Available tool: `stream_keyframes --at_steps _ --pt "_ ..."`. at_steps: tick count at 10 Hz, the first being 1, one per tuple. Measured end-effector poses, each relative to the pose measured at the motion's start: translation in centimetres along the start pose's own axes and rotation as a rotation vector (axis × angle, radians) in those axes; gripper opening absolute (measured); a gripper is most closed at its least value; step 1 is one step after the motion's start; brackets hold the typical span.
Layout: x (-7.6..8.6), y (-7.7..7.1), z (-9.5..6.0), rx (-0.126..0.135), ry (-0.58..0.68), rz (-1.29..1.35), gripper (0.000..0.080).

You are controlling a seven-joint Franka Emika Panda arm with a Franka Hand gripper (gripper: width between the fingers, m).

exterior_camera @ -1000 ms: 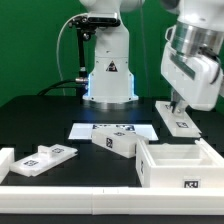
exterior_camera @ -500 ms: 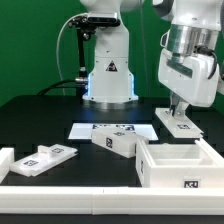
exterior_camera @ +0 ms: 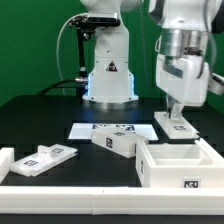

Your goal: Assemble cabinet

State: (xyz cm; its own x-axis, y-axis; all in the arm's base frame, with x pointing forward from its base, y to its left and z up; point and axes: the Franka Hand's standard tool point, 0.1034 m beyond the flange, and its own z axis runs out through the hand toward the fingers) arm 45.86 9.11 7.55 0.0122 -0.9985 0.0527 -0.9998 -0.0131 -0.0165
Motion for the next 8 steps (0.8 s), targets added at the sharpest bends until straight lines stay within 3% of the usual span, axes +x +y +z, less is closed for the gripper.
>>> stream_keyframes --at_steps 3,8 --pt "-1.4 0.5 0.5 -0.035 0.011 0.016 0.0064" --pt "-1.0 -1.4 0.4 -0.019 0.022 -0.045 0.0064"
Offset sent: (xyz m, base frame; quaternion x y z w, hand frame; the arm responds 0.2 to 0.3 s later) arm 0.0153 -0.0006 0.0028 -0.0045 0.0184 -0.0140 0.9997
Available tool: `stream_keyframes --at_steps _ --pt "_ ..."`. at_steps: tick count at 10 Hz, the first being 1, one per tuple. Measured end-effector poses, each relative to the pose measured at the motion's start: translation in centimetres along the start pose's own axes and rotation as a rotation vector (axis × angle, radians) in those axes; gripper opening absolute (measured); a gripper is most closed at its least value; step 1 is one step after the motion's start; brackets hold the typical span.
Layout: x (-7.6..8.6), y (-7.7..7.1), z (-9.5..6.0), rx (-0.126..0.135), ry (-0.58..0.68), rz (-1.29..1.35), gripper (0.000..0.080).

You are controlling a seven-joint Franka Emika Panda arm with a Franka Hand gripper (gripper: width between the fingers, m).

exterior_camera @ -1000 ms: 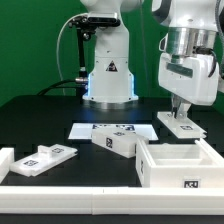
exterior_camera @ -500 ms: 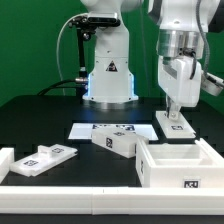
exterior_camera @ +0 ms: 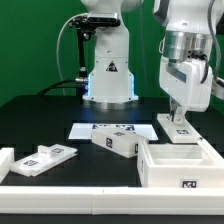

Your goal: Assemble cabinet

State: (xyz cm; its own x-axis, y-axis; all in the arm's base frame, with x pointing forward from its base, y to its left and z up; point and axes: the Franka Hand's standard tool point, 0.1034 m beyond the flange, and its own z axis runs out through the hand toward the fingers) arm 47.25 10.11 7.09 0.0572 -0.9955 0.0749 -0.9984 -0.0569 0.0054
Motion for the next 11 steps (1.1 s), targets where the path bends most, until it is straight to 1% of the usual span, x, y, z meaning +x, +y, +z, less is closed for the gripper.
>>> stream_keyframes --at_steps 5,9,10,11 --pt "0.2 0.2 0.3 -0.002 -0.007 0.008 0.0064" --pt "-0.1 -1.1 0.2 0.013 -0.002 0.003 0.0064" --pt "-0.1 -1.3 0.2 0.015 0.0 0.002 0.0064" --pt "-0.1 -1.2 0.3 0.012 0.001 0.001 0.0064"
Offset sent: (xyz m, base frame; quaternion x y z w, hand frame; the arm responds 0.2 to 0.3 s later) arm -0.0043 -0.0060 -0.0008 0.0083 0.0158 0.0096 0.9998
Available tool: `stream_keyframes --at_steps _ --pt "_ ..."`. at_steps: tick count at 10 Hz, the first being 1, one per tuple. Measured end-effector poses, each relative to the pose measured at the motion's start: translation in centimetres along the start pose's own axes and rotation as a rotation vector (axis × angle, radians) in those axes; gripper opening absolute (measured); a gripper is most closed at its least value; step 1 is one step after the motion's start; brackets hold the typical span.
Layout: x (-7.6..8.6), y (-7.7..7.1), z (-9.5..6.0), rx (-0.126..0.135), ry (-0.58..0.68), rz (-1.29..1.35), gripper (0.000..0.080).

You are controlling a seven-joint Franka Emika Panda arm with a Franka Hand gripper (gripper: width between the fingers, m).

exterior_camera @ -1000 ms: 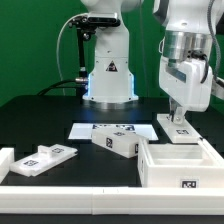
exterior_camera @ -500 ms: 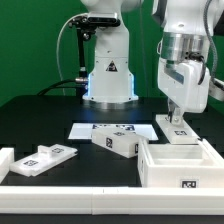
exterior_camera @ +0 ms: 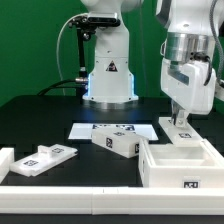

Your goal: Assemble cabinet

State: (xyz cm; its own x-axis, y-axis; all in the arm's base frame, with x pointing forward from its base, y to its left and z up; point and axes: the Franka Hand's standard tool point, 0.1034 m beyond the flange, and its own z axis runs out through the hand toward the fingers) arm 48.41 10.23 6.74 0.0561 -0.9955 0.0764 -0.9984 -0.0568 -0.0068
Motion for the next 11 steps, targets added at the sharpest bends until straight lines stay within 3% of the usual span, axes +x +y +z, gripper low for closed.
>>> stream_keyframes --at_steps 3,4,8,11 --pt "0.0 0.0 0.1 -0.002 0.003 0.001 0.0064" --pt "0.0 -0.4 0.2 0.004 0.006 0.013 0.0064" --pt "-0.4 -4.9 0.3 0.059 0.049 0.075 0.0064" --pt "-0.2 -5.2 0.3 0.065 0.06 0.074 0.0064"
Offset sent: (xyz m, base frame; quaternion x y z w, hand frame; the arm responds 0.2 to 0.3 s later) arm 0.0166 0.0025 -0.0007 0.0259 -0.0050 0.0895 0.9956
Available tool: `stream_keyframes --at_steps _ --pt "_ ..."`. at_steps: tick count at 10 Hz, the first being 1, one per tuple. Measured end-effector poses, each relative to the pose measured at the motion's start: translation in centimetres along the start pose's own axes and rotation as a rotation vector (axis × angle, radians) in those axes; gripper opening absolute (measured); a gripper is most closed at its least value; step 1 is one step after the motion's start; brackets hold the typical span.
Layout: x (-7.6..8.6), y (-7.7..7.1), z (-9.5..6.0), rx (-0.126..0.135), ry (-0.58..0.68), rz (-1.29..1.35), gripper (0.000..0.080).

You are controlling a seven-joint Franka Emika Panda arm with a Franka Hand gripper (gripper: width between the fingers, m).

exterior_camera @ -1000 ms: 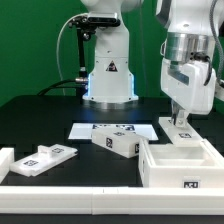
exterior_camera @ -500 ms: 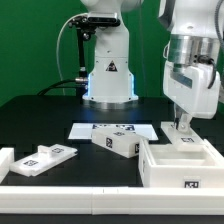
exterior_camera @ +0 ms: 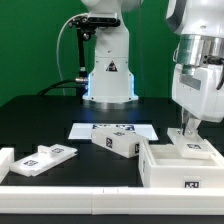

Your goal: Assemble cabinet

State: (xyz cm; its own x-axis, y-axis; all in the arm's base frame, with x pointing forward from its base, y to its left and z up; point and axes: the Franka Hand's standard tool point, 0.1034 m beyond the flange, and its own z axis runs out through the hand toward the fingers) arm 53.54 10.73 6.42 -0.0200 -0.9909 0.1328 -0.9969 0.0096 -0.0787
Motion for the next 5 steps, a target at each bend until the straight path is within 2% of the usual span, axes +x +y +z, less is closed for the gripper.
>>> stream_keyframes --at_steps 2,5 --pt "0.1 -0.3 0.0 0.003 0.002 -0.002 0.0064" --pt "0.3 -3.9 0.2 0.047 0.021 -0.01 0.0064"
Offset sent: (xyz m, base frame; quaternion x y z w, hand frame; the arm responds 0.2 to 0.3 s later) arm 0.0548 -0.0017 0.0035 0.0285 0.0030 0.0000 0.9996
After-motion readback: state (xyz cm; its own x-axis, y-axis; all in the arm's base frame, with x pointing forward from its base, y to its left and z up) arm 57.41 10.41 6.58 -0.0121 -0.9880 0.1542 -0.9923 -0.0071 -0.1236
